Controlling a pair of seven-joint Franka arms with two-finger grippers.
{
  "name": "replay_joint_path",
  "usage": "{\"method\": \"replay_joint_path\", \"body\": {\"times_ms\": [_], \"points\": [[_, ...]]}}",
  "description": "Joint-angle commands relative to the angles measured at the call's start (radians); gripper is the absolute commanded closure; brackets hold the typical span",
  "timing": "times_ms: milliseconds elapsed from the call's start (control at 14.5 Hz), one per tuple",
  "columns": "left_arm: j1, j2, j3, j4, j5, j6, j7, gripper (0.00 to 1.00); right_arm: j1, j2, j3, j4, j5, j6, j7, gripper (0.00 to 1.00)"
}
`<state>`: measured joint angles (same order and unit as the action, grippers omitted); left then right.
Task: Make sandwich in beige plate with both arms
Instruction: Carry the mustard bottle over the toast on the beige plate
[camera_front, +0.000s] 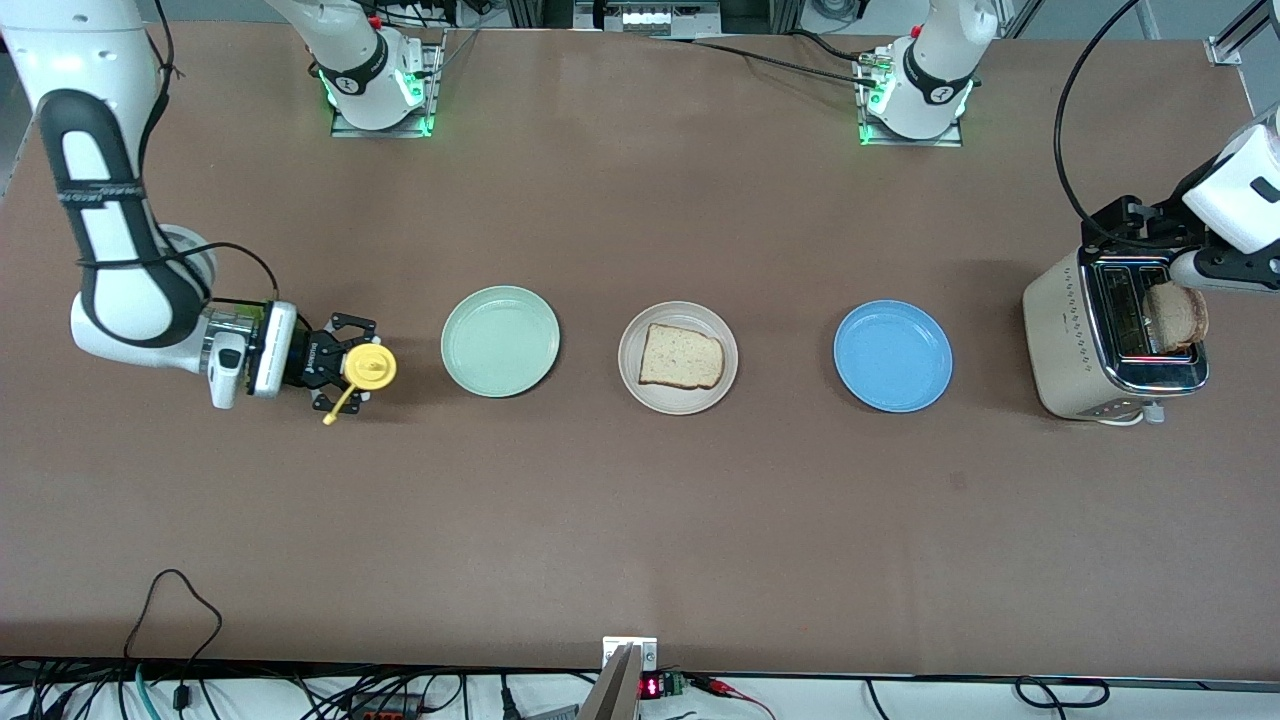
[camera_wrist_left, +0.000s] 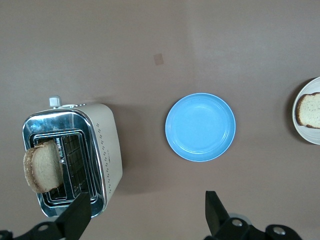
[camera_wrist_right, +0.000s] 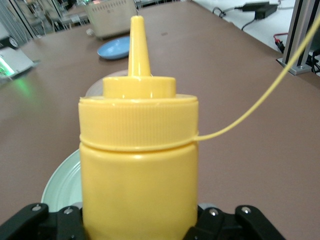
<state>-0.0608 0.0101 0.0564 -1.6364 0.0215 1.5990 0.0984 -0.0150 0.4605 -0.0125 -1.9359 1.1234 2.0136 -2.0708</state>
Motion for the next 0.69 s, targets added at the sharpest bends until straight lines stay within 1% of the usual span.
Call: {"method": "replay_joint_path", "body": {"times_ms": [0,138,277,415,553,622], "points": [[-0.008,-0.015,0.003,-0.002,0.02,-0.011,-0.008,0.0,0.11,-0.061,-0.012,0.009,-0.078,0.118,0.157,0.65],[-0.008,-0.013,0.003,-0.002,0.02,-0.011,-0.011,0.0,0.182,-0.077,-0.011,0.034,-0.184,0.204,0.309,0.65],[-0.008,-0.013,0.003,-0.002,0.02,-0.011,-0.011,0.0,0.242,-0.075,-0.011,0.078,-0.29,0.24,0.433,0.66],[-0.008,-0.012,0.003,-0.002,0.02,-0.011,-0.011,0.0,0.309,-0.071,-0.011,0.106,-0.379,0.302,0.559,0.66],[-0.008,-0.012,0.003,0.0,0.02,-0.01,-0.011,0.0,0.354,-0.065,-0.011,0.133,-0.488,0.333,0.7,0.66],[-0.008,-0.012,0.003,0.001,0.02,-0.011,-0.011,0.0,0.377,-0.057,-0.011,0.159,-0.56,0.333,0.768,0.66]]}}
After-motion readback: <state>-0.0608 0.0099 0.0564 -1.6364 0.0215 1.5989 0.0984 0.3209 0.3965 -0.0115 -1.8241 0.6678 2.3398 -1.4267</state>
